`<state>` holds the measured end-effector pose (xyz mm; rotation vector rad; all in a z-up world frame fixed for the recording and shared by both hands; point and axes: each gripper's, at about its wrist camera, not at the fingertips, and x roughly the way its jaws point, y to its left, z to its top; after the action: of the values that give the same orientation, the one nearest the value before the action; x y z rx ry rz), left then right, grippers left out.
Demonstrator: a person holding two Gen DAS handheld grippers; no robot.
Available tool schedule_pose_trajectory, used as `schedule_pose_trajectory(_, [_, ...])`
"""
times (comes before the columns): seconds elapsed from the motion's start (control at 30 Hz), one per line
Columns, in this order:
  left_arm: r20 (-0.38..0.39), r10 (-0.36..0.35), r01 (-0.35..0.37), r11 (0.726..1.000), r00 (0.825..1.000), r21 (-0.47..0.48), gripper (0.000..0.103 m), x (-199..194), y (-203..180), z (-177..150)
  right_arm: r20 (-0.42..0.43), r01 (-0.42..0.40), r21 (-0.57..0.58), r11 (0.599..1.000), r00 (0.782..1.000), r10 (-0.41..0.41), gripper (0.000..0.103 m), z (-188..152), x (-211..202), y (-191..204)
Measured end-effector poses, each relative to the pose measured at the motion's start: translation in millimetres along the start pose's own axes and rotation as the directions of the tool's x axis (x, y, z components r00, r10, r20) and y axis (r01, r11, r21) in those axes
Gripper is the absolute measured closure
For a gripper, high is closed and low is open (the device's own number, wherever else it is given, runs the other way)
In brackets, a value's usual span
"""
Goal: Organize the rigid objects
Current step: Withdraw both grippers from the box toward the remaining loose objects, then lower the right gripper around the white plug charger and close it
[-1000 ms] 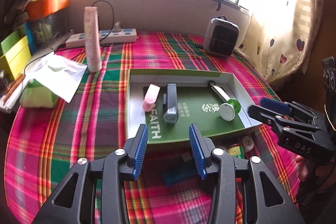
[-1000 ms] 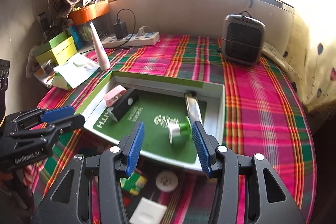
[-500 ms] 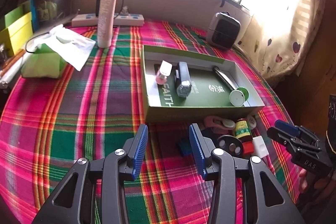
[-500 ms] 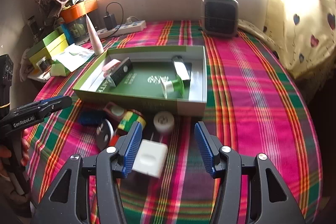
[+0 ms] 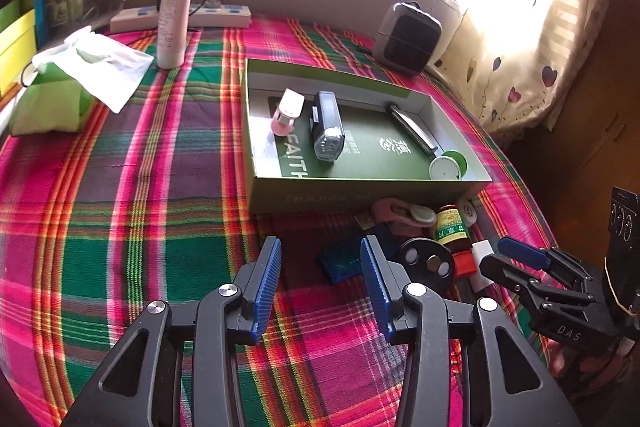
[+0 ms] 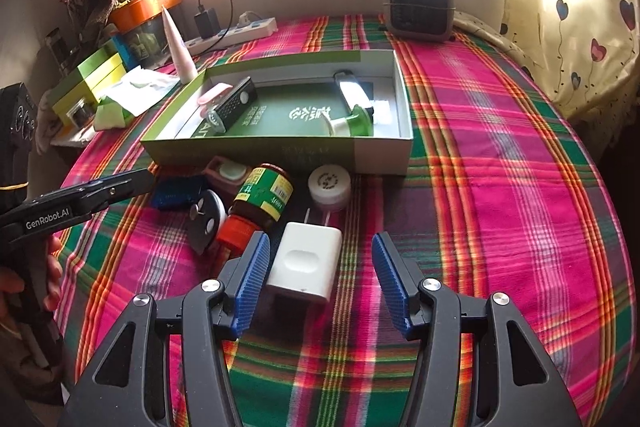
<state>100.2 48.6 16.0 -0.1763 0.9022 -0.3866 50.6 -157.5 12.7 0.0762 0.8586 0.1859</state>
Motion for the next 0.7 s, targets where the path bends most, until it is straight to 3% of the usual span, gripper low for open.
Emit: schedule_pose_trajectory(0.7, [-0.048,-0.023,0.025,0.999,0.999,0.031,0.062,11.2,-11.7,-6.8,-0.028,0.108,-0.026,0.994,0.994,-0.109,0.050,-5.0,10.3,-2.7])
